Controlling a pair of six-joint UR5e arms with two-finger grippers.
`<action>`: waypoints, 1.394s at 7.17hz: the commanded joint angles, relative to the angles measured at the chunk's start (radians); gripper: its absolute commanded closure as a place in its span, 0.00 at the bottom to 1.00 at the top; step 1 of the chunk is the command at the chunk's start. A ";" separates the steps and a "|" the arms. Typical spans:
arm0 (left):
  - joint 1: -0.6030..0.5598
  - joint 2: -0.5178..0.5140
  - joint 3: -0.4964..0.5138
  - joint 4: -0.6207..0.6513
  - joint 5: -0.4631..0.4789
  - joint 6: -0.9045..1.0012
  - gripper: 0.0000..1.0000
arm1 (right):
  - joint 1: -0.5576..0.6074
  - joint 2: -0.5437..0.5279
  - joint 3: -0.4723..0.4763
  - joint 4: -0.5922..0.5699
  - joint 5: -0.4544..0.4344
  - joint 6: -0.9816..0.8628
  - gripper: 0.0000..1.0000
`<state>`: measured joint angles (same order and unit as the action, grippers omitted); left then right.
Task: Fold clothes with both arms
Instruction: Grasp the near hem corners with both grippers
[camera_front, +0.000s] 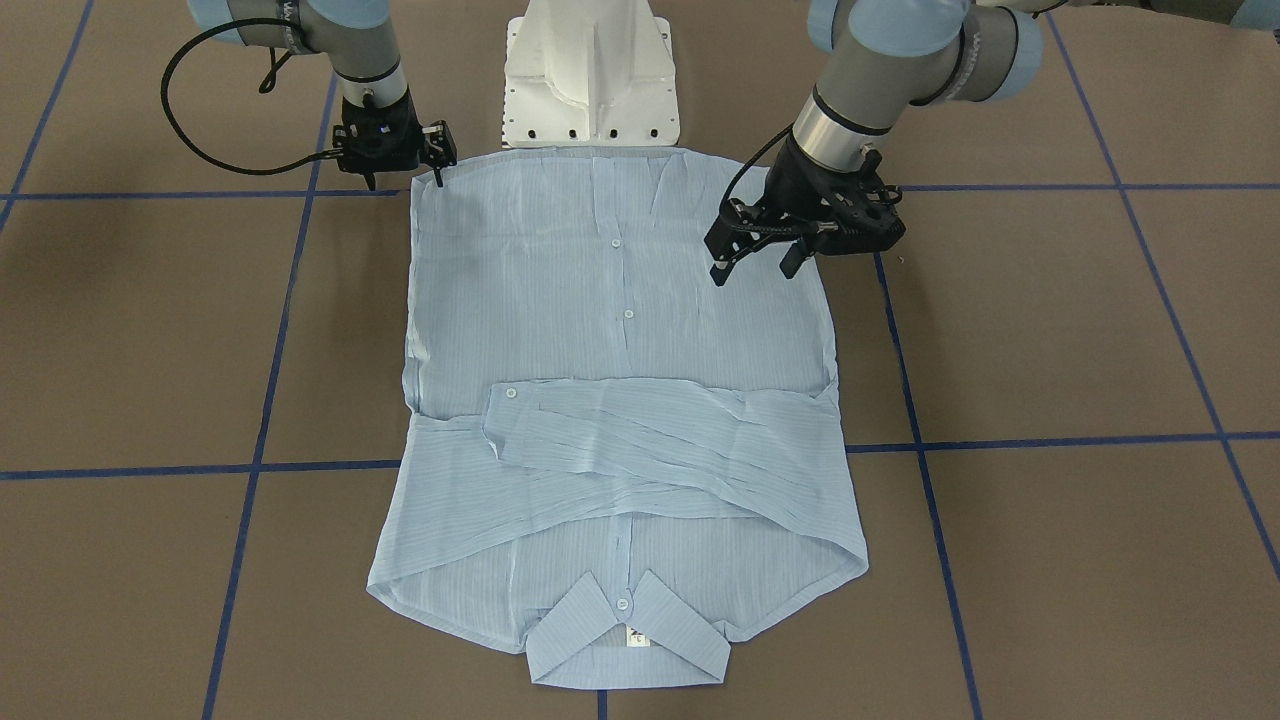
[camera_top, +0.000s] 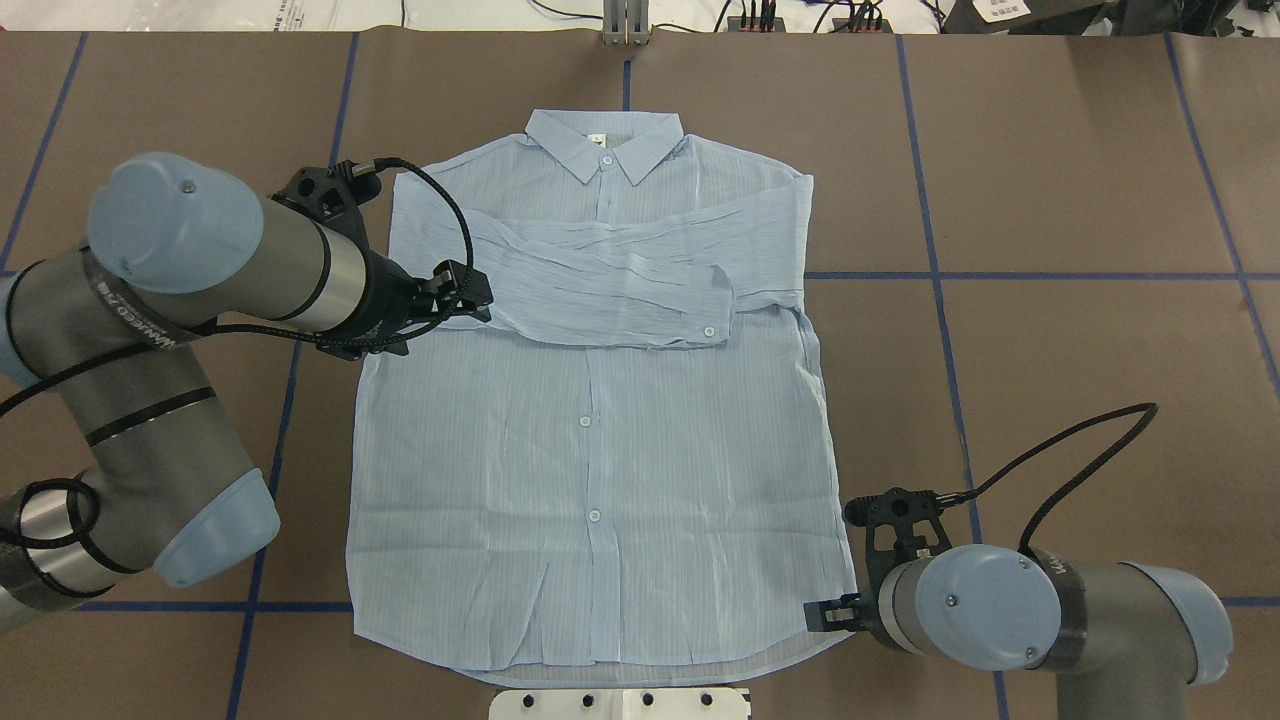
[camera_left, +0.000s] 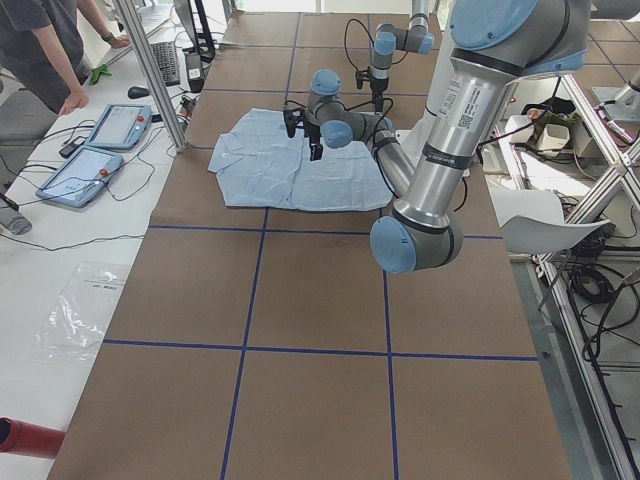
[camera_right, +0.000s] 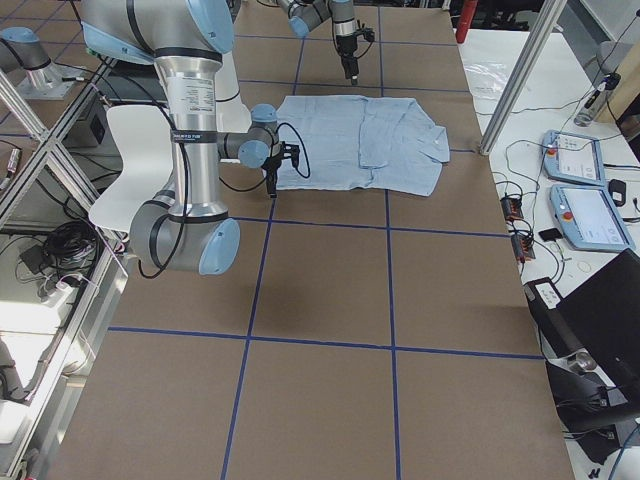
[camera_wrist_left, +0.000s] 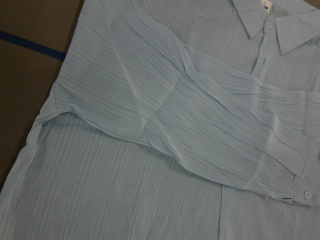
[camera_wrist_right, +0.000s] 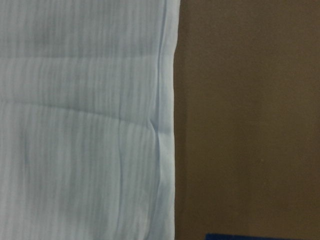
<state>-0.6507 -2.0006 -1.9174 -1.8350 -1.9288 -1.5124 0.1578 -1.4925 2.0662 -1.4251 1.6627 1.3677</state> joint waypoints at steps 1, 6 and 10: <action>0.000 -0.001 0.000 -0.001 0.001 0.000 0.00 | -0.001 -0.002 0.002 0.000 0.005 0.001 0.13; 0.002 0.002 0.011 -0.001 0.002 0.000 0.00 | -0.003 0.008 -0.001 0.000 0.009 0.001 0.64; 0.002 0.003 0.017 -0.003 0.005 -0.002 0.00 | -0.004 0.009 0.000 0.000 0.005 0.001 1.00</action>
<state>-0.6489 -1.9977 -1.9025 -1.8376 -1.9247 -1.5135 0.1537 -1.4837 2.0662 -1.4251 1.6710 1.3680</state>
